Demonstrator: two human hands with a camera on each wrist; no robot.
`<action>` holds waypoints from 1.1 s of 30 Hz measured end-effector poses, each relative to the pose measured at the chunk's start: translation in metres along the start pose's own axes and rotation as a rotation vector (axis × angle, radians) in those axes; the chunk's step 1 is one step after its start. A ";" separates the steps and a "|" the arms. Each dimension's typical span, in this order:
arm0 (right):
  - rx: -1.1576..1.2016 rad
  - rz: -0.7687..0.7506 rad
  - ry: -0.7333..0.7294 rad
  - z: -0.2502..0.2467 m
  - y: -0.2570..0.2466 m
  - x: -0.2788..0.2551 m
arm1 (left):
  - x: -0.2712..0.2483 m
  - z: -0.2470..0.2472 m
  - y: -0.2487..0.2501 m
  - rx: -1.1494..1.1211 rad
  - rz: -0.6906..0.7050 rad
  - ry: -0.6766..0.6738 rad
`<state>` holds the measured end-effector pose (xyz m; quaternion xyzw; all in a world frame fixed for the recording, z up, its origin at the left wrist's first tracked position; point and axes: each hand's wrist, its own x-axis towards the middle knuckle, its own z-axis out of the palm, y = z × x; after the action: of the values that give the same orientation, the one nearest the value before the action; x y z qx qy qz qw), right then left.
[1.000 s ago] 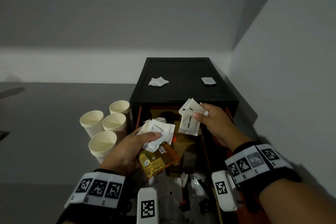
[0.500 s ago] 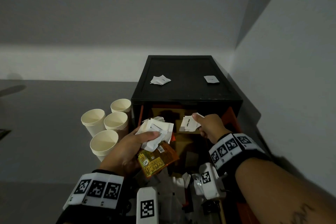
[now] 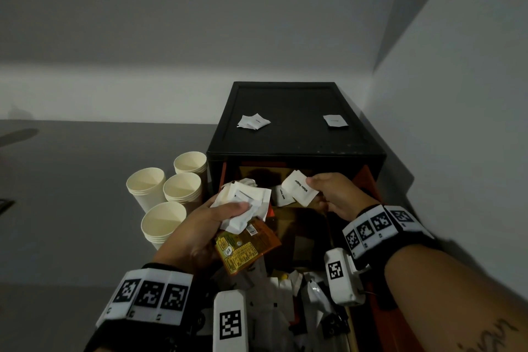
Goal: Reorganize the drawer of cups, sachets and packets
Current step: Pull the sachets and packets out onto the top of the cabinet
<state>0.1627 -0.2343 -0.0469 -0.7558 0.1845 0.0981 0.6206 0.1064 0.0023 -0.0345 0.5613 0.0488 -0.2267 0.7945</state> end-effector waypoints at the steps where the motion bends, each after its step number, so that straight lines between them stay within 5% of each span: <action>1: -0.038 -0.028 0.004 -0.001 0.000 0.000 | -0.001 0.001 0.000 -0.001 -0.001 0.007; 13: -0.152 -0.039 -0.014 0.006 0.004 -0.003 | -0.001 0.000 0.000 0.023 -0.001 0.023; 24: -0.055 -0.367 0.012 -0.009 -0.021 -0.017 | -0.001 0.001 0.000 -0.029 -0.002 -0.014; 33: 0.018 -0.459 0.300 -0.022 -0.046 -0.008 | -0.001 0.001 -0.002 0.001 0.017 -0.011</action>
<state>0.1720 -0.2471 0.0023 -0.7785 0.0988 -0.1598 0.5988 0.1048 0.0014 -0.0356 0.5607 0.0396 -0.2227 0.7965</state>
